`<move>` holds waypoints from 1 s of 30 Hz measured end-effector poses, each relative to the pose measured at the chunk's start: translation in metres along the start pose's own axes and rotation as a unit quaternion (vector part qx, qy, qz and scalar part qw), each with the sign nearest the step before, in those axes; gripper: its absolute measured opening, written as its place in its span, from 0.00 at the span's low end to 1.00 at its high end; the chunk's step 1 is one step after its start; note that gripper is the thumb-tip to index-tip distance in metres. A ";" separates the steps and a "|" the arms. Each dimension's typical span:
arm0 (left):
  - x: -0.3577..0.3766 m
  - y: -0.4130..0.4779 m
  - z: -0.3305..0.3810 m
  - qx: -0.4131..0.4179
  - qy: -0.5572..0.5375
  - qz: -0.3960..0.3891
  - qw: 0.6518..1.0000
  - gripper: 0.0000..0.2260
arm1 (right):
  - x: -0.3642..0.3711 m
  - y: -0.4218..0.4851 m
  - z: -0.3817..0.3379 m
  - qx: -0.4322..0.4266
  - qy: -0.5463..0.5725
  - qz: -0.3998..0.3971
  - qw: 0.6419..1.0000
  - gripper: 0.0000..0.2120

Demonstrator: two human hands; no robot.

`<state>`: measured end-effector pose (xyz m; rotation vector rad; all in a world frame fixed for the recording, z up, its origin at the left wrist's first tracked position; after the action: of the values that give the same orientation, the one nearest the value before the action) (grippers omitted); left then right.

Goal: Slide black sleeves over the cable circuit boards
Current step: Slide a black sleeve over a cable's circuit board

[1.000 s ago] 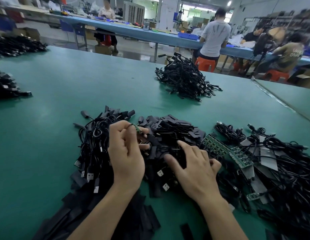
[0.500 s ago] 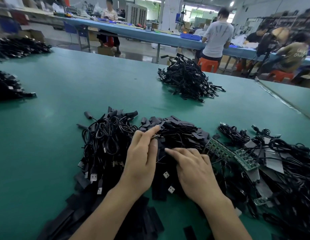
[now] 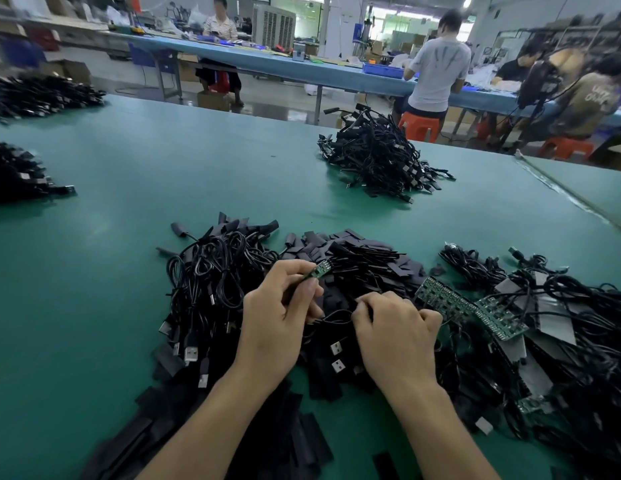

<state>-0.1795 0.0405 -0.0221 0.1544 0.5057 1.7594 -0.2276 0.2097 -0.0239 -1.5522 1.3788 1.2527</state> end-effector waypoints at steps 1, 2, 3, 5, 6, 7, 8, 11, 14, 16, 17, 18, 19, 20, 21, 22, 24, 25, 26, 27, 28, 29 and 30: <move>0.000 0.000 0.000 -0.001 0.001 -0.001 1.000 0.12 | -0.003 -0.002 0.001 0.001 0.004 0.017 1.000 0.13; 0.000 -0.001 0.001 -0.003 0.004 -0.001 1.000 0.12 | -0.007 -0.005 0.001 0.001 0.018 0.034 0.999 0.12; -0.001 -0.001 0.001 -0.004 0.009 -0.002 1.000 0.13 | -0.010 -0.007 0.002 -0.002 0.042 0.052 0.998 0.11; 0.000 -0.002 0.003 -0.003 0.020 -0.003 1.000 0.14 | -0.018 -0.010 0.004 -0.017 0.086 0.094 0.992 0.08; 0.000 -0.002 0.004 -0.003 0.027 -0.004 1.000 0.15 | -0.022 -0.012 0.005 -0.030 0.103 0.110 0.988 0.06; 0.000 -0.002 0.004 -0.005 0.034 -0.007 0.999 0.15 | -0.024 -0.012 0.006 -0.048 0.131 0.118 0.983 0.05; 0.001 -0.002 0.004 -0.010 0.042 -0.012 0.999 0.14 | -0.024 -0.011 0.009 -0.064 0.179 0.113 0.975 0.04; 0.005 -0.002 0.000 -0.029 0.068 -0.031 0.997 0.14 | -0.019 -0.011 0.011 -0.117 0.311 0.068 0.941 0.08; 0.008 -0.002 -0.003 -0.041 0.074 -0.054 0.995 0.15 | -0.010 -0.013 0.008 -0.154 0.382 0.009 0.911 0.14; 0.009 -0.002 -0.004 -0.045 0.073 -0.063 0.994 0.15 | -0.005 -0.012 0.010 -0.158 0.425 -0.020 0.891 0.17; 0.009 -0.002 -0.005 -0.047 0.065 -0.064 0.995 0.16 | -0.004 -0.010 0.013 -0.154 0.442 -0.026 0.883 0.18; 0.010 -0.003 -0.005 -0.051 0.051 -0.065 0.995 0.16 | -0.003 -0.009 0.016 -0.149 0.458 -0.029 0.876 0.18; 0.010 -0.003 -0.006 -0.056 0.036 -0.067 0.996 0.16 | -0.003 -0.008 0.018 -0.144 0.475 -0.029 0.867 0.17; 0.011 -0.003 -0.007 -0.059 0.025 -0.069 0.996 0.16 | -0.003 -0.008 0.020 -0.141 0.492 -0.028 0.858 0.17; 0.012 -0.004 -0.008 -0.061 0.019 -0.070 0.995 0.16 | -0.004 -0.008 0.021 -0.137 0.502 -0.024 0.853 0.18; 0.012 -0.004 -0.008 -0.062 0.014 -0.073 0.995 0.16 | -0.004 -0.008 0.022 -0.136 0.502 -0.019 0.854 0.18; 0.014 -0.005 -0.008 -0.065 0.004 -0.083 0.994 0.15 | -0.004 -0.008 0.021 -0.137 0.483 -0.014 0.865 0.18; 0.015 -0.005 -0.008 -0.066 0.008 -0.088 0.994 0.15 | -0.005 -0.009 0.020 -0.140 0.474 -0.010 0.869 0.18; 0.015 -0.005 -0.007 -0.067 0.017 -0.091 0.994 0.14 | -0.006 -0.009 0.019 -0.146 0.471 -0.005 0.870 0.18; 0.015 -0.006 -0.007 -0.067 0.025 -0.091 0.993 0.14 | -0.008 -0.011 0.018 -0.153 0.471 -0.001 0.869 0.17; 0.015 -0.006 -0.006 -0.066 0.026 -0.090 0.993 0.13 | -0.010 -0.012 0.017 -0.158 0.474 0.001 0.866 0.16; 0.015 -0.006 -0.006 -0.067 0.020 -0.090 0.993 0.11 | -0.011 -0.012 0.015 -0.164 0.476 0.001 0.864 0.16; 0.016 -0.006 -0.006 -0.067 0.011 -0.093 0.993 0.10 | -0.012 -0.013 0.014 -0.170 0.477 0.000 0.862 0.16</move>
<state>-0.1801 0.0554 -0.0324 -0.0065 0.4028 1.6071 -0.2171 0.2290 -0.0182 -2.6264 1.7706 0.7227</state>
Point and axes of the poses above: each hand's wrist, its own y-axis towards the middle knuckle, its own x-axis out of the palm, z = x × y, the point moved 9 cm from there along y, towards the middle knuckle, and after that the axes turned 12 degrees about -z, right-handed, at the moved point
